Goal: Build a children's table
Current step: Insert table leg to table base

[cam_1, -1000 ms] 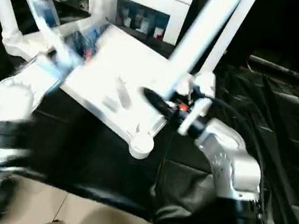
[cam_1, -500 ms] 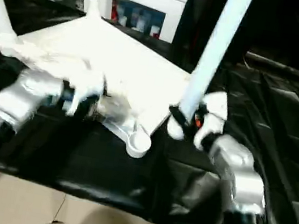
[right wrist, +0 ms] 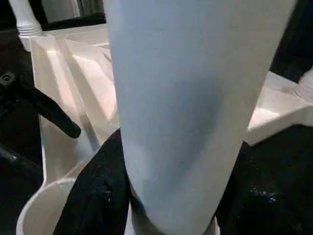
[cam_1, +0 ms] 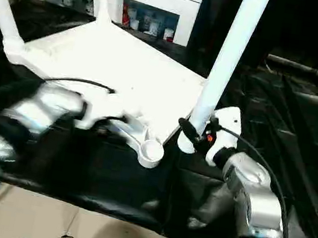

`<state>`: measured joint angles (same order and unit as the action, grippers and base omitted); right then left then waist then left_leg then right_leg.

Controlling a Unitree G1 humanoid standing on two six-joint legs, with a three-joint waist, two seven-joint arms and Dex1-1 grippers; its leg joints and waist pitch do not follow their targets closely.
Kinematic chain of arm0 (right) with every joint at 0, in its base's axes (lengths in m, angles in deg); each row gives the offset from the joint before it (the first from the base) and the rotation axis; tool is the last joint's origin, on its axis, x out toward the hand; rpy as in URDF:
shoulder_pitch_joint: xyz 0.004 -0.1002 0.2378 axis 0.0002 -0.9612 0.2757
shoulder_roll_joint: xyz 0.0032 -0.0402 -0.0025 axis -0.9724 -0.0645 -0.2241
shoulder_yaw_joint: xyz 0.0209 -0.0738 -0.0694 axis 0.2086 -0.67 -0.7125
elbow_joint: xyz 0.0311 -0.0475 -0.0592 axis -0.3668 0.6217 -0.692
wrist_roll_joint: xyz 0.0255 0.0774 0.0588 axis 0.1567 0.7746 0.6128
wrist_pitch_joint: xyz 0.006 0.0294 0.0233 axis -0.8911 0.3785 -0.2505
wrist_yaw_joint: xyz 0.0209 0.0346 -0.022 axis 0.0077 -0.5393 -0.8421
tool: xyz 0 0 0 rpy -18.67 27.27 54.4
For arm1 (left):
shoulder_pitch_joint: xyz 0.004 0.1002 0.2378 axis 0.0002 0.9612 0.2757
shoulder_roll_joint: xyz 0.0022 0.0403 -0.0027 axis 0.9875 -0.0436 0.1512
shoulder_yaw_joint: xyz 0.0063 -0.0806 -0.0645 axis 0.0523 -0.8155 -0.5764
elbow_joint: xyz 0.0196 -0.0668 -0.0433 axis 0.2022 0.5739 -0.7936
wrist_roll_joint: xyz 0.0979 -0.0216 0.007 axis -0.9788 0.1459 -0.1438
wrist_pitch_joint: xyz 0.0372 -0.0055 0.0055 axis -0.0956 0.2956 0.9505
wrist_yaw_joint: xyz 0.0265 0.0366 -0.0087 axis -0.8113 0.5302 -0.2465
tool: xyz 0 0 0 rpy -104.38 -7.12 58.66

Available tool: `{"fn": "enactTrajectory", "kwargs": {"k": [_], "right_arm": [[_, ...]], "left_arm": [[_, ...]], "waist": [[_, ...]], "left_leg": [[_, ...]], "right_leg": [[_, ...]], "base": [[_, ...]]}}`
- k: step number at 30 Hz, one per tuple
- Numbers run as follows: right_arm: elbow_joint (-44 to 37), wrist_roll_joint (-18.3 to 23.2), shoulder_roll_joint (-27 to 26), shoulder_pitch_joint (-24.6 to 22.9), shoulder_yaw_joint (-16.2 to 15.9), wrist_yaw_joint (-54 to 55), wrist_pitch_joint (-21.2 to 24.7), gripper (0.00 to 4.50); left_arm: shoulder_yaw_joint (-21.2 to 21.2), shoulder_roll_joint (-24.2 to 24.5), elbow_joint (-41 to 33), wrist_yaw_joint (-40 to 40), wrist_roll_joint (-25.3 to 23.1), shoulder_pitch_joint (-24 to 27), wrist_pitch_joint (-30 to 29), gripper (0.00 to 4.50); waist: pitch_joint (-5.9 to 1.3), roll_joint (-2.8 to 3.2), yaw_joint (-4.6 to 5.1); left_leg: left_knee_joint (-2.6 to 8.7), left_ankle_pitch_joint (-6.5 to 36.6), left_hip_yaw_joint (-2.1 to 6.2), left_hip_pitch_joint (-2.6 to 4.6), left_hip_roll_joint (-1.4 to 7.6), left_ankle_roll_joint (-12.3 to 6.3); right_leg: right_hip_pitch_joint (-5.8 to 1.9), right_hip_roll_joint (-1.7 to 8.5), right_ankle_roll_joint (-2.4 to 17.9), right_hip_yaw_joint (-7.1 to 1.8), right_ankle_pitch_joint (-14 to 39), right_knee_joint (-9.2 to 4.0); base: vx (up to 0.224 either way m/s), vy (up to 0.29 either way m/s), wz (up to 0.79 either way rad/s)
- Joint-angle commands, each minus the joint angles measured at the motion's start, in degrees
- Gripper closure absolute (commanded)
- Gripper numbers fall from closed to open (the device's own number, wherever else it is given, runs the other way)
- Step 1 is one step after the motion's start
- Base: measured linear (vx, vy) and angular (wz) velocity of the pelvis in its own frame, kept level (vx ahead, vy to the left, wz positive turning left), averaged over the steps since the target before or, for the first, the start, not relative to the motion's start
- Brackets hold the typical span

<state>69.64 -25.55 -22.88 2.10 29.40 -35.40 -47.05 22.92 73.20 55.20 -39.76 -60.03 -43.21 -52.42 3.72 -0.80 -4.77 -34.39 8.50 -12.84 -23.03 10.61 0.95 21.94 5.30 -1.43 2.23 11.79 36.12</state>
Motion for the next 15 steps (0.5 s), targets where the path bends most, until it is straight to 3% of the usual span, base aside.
{"fn": "enactTrajectory", "kwargs": {"k": [1,2,3,8,9,10,15], "right_arm": [[-1.6,-0.5,0.6,0.1,0.1,0.0,-0.2,2.61],[-1.8,-0.6,0.7,0.1,0.1,0.0,-0.3,2.61],[-2.0,-0.6,0.8,0.1,0.1,0.0,-0.5,2.61],[-2.1,-0.9,0.9,-0.2,0.3,0.2,-0.7,2.61],[-2.1,-1.1,1.1,-0.4,0.2,0.0,-0.9,2.61],[-2.1,-1.2,1.2,-0.4,0.2,0.0,-1.0,2.61],[-0.9,-2.0,1.7,-0.2,-0.6,-0.5,-1.8,2.61]], "left_arm": [[1.6,0.0,2.3,0.6,-2.3,-1.8,1.3,1.53],[1.8,-0.3,3.7,0.6,-3.2,-2.5,2.1,1.53],[1.9,-0.5,5.0,0.6,-3.8,-3.0,2.8,1.81],[2.1,-0.9,7.4,-0.8,-4.7,-4.3,2.6,1.91],[2.5,-1.0,8.0,-3.1,-5.3,-4.6,1.4,2.23],[2.6,-0.9,8.1,-4.0,-5.5,-4.7,0.8,2.23],[4.6,-0.2,9.1,-8.3,-8.2,-5.5,-2.1,2.66]], "waist": [[-4.61,1.19,0.29],[-4.58,1.11,0.45],[-4.67,1.47,0.52],[-4.74,1.6,0.64],[-4.72,1.62,0.6],[-4.7,1.71,0.6],[-4.61,1.23,0.67]], "left_leg": [[4.09,17.7,2.41,2.46,2.59,3.26],[4.07,18.1,2.4,2.55,2.59,3.13],[3.97,17.9,2.38,2.56,2.52,2.99],[3.8,16.2,2.24,2.41,2.53,1.44],[3.8,16.2,2.21,2.41,2.52,1.2],[3.85,16.4,2.21,2.47,2.57,1.26],[3.96,16.6,2.2,2.47,2.71,1.12]], "right_leg": [[-1.73,3.4,14.1,-1.99,6.5,-4.55],[-1.63,3.35,14.2,-2.0,6.8,-4.7],[-1.72,3.37,14.4,-2.03,6.5,-4.68],[-1.77,3.35,15.9,-1.92,4.7,-4.56],[-1.73,3.34,16.0,-1.9,5.3,-4.61],[-1.67,3.36,15.9,-1.89,6.0,-4.7],[-1.6,3.51,16.1,-1.92,6.9,-4.73]], "base": [[0.0,0.0,0.0],[0.0,0.0,0.0],[0.0,0.0,0.0],[0.0,0.0,0.0],[0.0,0.0,0.0],[0.0,0.0,0.0],[0.0,0.0,0.0]]}}
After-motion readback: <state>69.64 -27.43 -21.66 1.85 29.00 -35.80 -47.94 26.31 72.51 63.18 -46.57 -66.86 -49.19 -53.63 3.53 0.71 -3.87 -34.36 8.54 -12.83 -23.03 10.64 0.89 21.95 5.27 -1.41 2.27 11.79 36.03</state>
